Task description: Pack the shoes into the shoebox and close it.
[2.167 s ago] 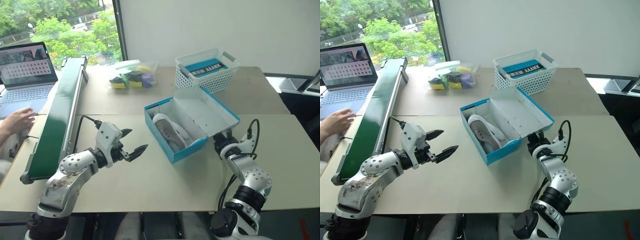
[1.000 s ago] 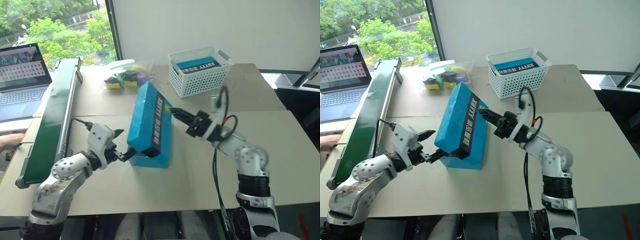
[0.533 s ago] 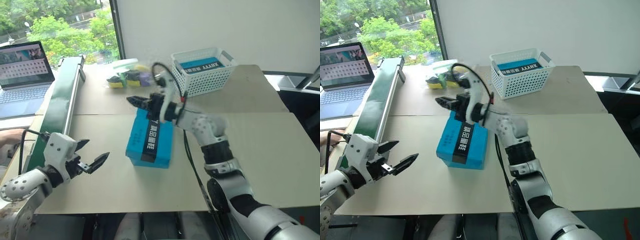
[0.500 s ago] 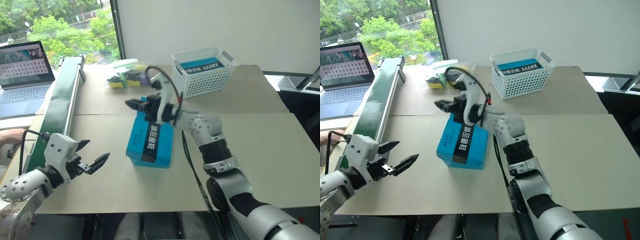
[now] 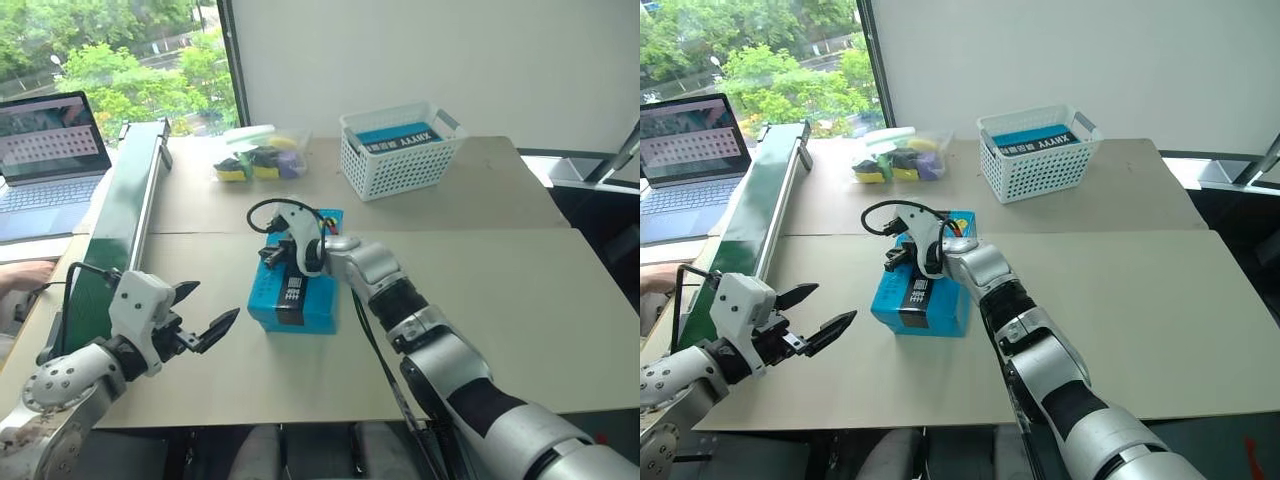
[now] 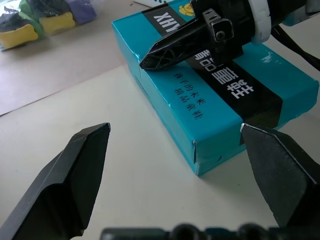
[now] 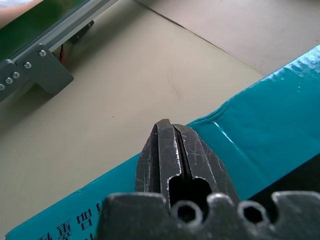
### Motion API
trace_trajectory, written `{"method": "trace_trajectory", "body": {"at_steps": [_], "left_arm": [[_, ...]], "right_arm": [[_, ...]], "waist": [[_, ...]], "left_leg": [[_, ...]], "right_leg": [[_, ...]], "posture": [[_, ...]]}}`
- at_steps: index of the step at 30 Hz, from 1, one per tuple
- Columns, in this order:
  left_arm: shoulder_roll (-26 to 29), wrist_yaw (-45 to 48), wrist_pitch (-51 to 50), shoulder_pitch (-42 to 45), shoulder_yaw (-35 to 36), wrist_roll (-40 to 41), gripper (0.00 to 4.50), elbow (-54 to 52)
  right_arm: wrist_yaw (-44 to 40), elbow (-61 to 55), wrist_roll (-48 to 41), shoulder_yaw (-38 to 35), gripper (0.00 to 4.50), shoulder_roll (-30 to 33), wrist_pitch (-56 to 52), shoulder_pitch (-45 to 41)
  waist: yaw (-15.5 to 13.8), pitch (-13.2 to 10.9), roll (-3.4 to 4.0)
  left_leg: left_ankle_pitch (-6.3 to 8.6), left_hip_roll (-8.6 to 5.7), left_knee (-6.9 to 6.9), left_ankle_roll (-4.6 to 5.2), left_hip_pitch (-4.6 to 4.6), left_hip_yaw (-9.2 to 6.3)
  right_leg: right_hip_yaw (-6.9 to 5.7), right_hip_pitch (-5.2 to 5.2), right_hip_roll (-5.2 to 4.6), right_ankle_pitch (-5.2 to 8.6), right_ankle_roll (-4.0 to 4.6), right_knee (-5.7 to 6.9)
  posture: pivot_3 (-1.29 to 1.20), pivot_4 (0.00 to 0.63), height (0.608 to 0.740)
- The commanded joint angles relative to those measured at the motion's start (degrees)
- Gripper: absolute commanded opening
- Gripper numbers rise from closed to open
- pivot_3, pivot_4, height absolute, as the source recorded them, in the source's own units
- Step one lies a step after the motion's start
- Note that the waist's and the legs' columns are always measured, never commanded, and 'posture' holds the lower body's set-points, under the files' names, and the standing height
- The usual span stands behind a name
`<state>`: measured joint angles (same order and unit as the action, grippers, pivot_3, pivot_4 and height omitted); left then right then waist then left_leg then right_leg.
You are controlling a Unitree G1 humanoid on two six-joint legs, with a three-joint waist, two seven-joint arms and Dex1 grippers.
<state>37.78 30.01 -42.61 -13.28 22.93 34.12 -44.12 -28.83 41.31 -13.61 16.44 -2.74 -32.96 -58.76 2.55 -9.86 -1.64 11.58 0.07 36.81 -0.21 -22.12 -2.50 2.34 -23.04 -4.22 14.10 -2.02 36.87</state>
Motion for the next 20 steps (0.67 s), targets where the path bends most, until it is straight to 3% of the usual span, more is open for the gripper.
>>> {"method": "trace_trajectory", "body": {"at_steps": [1,4,7,13,16,20], "left_arm": [[-0.31,-0.97,0.84,1.16,-0.50,0.30,4.50,-1.28],[-1.35,-2.15,1.32,2.43,-0.41,0.47,4.50,-0.63],[-4.24,-5.55,2.10,4.53,0.20,-0.30,4.50,0.74],[-8.99,-10.68,2.85,6.53,0.05,-1.57,4.50,3.19],[-11.87,-13.89,3.33,7.70,-0.16,-2.64,4.50,4.57],[-14.72,-17.20,3.92,8.83,-1.03,-4.65,4.50,5.85]], "right_arm": [[0.41,3.83,1.99,-2.32,0.01,0.55,0.34,0.69],[-1.30,-2.91,-2.73,-8.34,0.01,1.39,-2.06,0.99],[-1.56,-13.17,-8.11,-15.31,0.01,4.52,-7.09,2.28],[0.47,-23.95,-12.88,-22.56,0.01,10.26,-14.84,4.18],[4.01,-24.72,-12.33,-27.15,0.01,14.88,-15.57,4.99],[6.79,-26.32,-7.81,-25.70,0.01,19.50,-12.68,8.42]], "waist": [[0.03,0.02,-0.02],[-0.12,0.03,-0.04],[-0.40,-0.01,-0.03],[0.04,0.00,-0.05],[-0.15,0.00,-0.05],[-0.56,-0.01,-0.06]], "left_leg": [[0.00,0.00,0.00,0.00,0.01,0.00],[-0.01,-0.01,0.00,0.00,-0.07,-0.03],[-0.01,-0.05,0.00,0.01,-0.43,-0.09],[0.00,-0.11,-0.01,0.00,-1.57,-0.16],[0.03,-0.12,-0.07,-0.01,-1.60,-0.12],[0.02,-0.18,-0.01,-0.01,-1.60,-0.08]], "right_leg": [[0.01,0.01,0.00,0.05,0.06,0.00],[0.01,0.00,-0.01,-0.14,-0.15,0.06],[0.01,-0.16,-0.01,-0.38,0.21,0.11],[0.02,-1.29,-0.05,-0.44,0.12,0.24],[0.02,-1.30,-0.09,-0.44,0.12,0.19],[0.00,-1.20,-0.12,-0.45,0.09,0.11]], "posture": [[0.00,0.150,0.725],[0.00,0.150,0.725],[0.00,0.150,0.725],[0.00,0.150,0.725],[0.00,0.150,0.725],[0.00,0.150,0.725]]}}
